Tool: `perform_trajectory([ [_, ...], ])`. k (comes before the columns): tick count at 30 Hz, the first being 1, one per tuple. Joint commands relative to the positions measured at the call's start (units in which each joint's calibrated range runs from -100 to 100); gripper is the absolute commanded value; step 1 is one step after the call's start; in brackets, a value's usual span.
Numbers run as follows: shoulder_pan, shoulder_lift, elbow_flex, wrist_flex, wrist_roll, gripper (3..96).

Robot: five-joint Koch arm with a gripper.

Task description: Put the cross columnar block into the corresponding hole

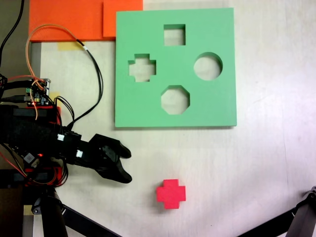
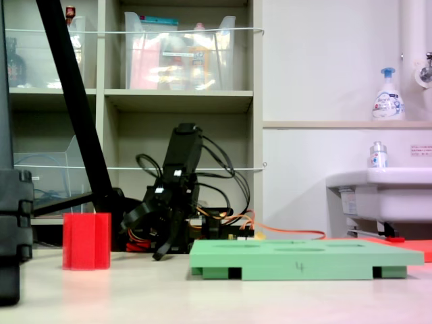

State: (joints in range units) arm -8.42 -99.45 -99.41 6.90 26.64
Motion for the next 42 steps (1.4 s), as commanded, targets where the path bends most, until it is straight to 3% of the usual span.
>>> perform_trajectory([
  [1, -3.7, -0.5, -0.6, -9.6, 2.3, 47.9],
  [7, -3.9, -0.5, 37.7, -60.8, 8.3, 46.9],
  [13, -1.9, 1.8, 64.6, -83.8, 10.4, 46.6],
  [19, -1.1, 30.0, 95.9, -104.6, 11.4, 46.6],
  [24, -1.1, 46.9, 108.1, -106.9, 11.4, 47.0],
  [34, -1.1, 76.8, 119.7, -106.4, 10.6, 92.1],
  [42, -1.1, 91.4, 125.0, -101.5, 10.6, 92.2],
])
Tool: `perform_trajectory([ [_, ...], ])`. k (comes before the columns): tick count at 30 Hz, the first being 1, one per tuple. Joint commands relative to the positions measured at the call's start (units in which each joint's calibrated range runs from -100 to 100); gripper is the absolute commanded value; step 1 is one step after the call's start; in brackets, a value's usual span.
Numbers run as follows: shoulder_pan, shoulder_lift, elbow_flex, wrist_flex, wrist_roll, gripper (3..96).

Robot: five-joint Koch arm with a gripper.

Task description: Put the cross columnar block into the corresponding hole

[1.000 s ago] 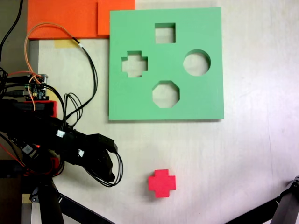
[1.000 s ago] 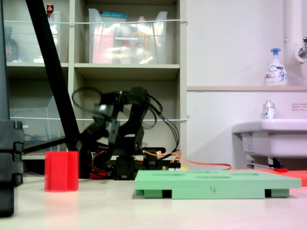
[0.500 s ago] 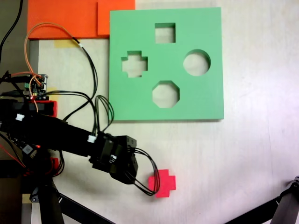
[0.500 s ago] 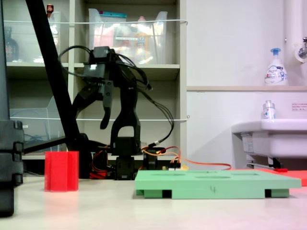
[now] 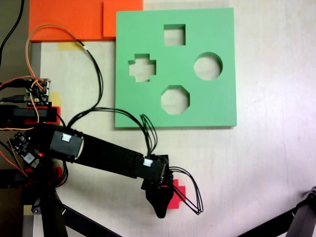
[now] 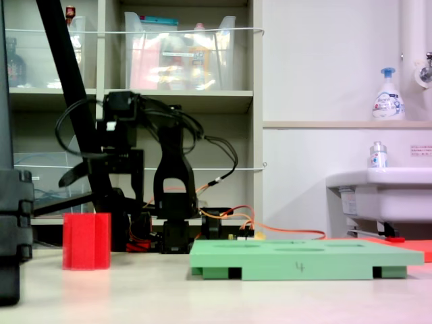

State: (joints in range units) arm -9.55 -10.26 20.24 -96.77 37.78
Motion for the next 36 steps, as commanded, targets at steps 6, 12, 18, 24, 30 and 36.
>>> perform_trajectory([
  [6, 0.0, 10.3, 9.4, 3.3, -0.6, 92.1],
  [12, -0.3, 16.3, 9.3, 3.9, -0.8, 91.8],
  [18, -0.4, 19.8, 9.3, 4.8, -1.2, 91.0],
  [24, -0.5, 20.2, 9.1, 5.0, -1.2, 64.6],
  [30, -1.2, 16.7, 2.5, 4.6, -1.1, 44.0],
  [36, -1.3, 14.4, 0.1, -0.4, -0.6, 38.9],
])
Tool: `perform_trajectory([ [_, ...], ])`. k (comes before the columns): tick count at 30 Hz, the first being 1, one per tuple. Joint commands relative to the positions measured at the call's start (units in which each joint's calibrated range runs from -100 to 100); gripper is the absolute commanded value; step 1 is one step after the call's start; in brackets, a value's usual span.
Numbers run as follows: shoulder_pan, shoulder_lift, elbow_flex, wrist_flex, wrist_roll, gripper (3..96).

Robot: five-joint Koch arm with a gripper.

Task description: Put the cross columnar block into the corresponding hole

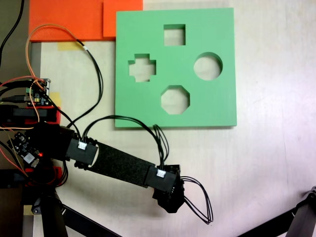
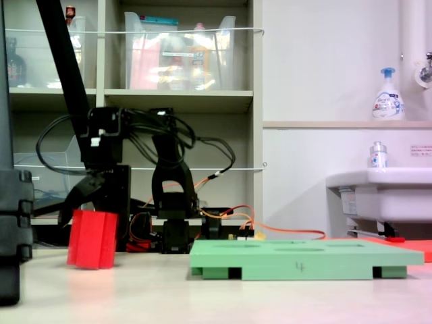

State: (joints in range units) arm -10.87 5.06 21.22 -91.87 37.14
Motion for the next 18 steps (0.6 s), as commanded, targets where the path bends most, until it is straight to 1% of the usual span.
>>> perform_trajectory([
  [1, 0.1, -1.2, -0.9, -6.4, 0.3, 38.5],
  [6, 0.6, -8.3, -0.9, -8.1, 2.0, 38.5],
  [11, 3.3, -20.4, 2.4, -8.1, 5.3, 38.5],
  [14, 6.2, -28.4, 4.2, -8.1, 8.9, 38.5],
  [18, 12.9, -37.9, 4.1, -8.1, 15.5, 38.5],
])
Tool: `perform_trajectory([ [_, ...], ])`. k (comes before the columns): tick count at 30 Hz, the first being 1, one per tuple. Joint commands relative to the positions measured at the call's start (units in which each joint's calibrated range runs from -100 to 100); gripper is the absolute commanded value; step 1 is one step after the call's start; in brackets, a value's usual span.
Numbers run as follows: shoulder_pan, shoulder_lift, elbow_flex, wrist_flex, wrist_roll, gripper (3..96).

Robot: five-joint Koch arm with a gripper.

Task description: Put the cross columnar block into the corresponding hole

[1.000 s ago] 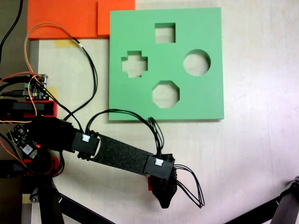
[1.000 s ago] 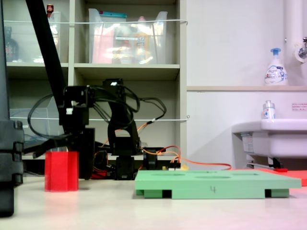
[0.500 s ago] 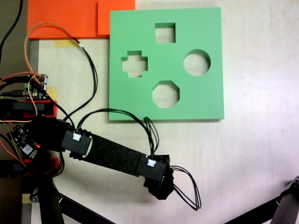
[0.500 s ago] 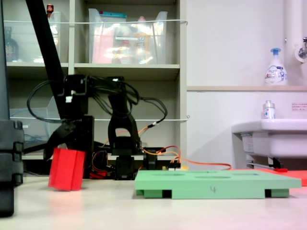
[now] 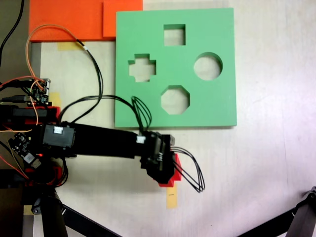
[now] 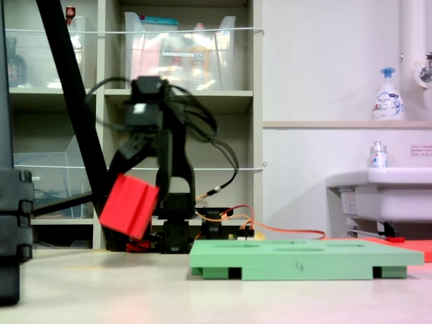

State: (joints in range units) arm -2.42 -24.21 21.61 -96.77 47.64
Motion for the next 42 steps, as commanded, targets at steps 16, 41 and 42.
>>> perform_trajectory([
  [16, 28.3, -2.6, 5.7, -3.2, 29.4, 38.7],
  [41, 31.4, 25.3, 19.9, -3.2, 30.3, 38.8],
  [42, 31.4, 25.5, 19.9, -3.2, 30.3, 38.8],
])
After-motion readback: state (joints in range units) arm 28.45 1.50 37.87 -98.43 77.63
